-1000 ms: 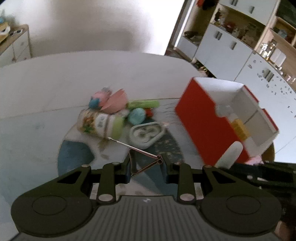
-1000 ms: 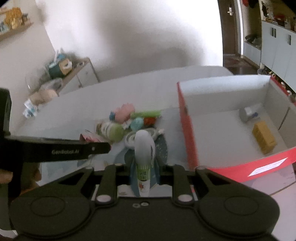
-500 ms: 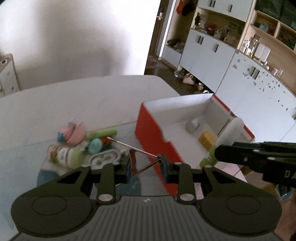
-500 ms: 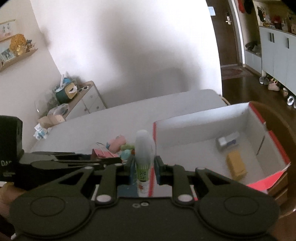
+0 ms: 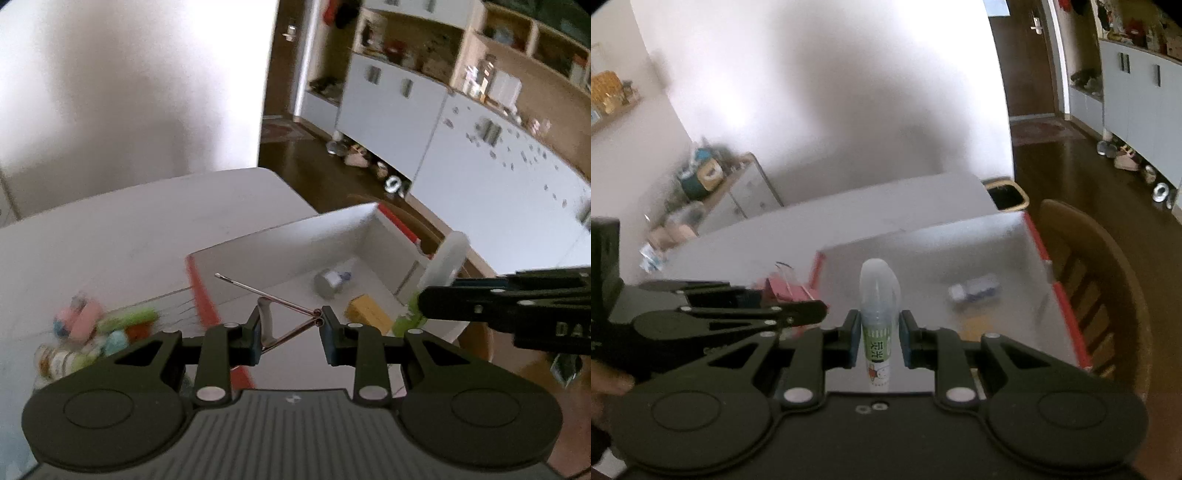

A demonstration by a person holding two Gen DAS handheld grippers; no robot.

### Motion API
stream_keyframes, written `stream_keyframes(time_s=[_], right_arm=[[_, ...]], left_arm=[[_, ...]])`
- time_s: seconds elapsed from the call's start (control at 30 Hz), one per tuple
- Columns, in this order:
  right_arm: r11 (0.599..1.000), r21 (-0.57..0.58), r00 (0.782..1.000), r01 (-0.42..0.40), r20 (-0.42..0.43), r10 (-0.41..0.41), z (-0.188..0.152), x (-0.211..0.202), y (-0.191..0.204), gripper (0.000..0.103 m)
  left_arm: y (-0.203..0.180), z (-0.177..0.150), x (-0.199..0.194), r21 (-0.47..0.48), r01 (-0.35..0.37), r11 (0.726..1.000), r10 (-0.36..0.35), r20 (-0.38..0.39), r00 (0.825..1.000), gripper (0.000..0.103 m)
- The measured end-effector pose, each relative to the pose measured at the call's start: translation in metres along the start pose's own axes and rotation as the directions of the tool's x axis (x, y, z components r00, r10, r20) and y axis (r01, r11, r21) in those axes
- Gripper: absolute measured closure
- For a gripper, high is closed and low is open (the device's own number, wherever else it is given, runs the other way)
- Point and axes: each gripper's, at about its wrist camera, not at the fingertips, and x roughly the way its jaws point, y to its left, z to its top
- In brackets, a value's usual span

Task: Organize rigid objects
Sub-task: 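Carry the binder clip and glue stick into the red box and release them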

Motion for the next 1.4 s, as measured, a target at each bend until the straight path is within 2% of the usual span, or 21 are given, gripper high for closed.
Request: stream_keyframes(time_s=[0.13, 0.3, 0.47, 0.67, 1.07, 1.4], right_arm=[[1.0, -0.012, 0.998, 0.026, -0.055, -0.027, -0.005, 0.01, -0.02, 0.083], [0.999, -0.03, 0.991, 0.025, -0.131, -0.029, -0.012, 0.031, -0.032, 0.083], [0.999, -0.047, 0.984, 0.026, -0.177, -0.034, -0.014, 0.053, -0.041, 0.083], [0.998, -0.051, 0.979, 0.024, -0.199, -0.034, -0.01, 0.076, -0.045, 0.083], [0.999, -0.02, 0.973, 0.045, -0.226, -0.048, -0.004, 0.108, -0.065, 0.083], [0.997, 0.022, 0.971, 0.069, -0.231, -0.062, -0.01, 0.106, -0.077, 0.08]], left_arm=[[-0.021, 0.007, 0.027, 0.022, 0.007, 1.0, -0.006, -0.059, 0.998, 0.073], [-0.041, 0.004, 0.061, 0.063, -0.014, 0.998, 0.022, -0.125, 0.992, 0.073], [-0.041, 0.004, 0.091, 0.074, -0.043, 0.996, 0.056, -0.189, 0.98, 0.073], [-0.035, 0.009, 0.123, 0.044, -0.062, 0.997, 0.072, -0.269, 0.961, 0.073], [-0.031, 0.029, 0.176, 0.02, -0.125, 0.992, 0.124, -0.35, 0.928, 0.073], [-0.033, 0.033, 0.201, -0.021, -0.149, 0.989, 0.128, -0.397, 0.909, 0.073]])
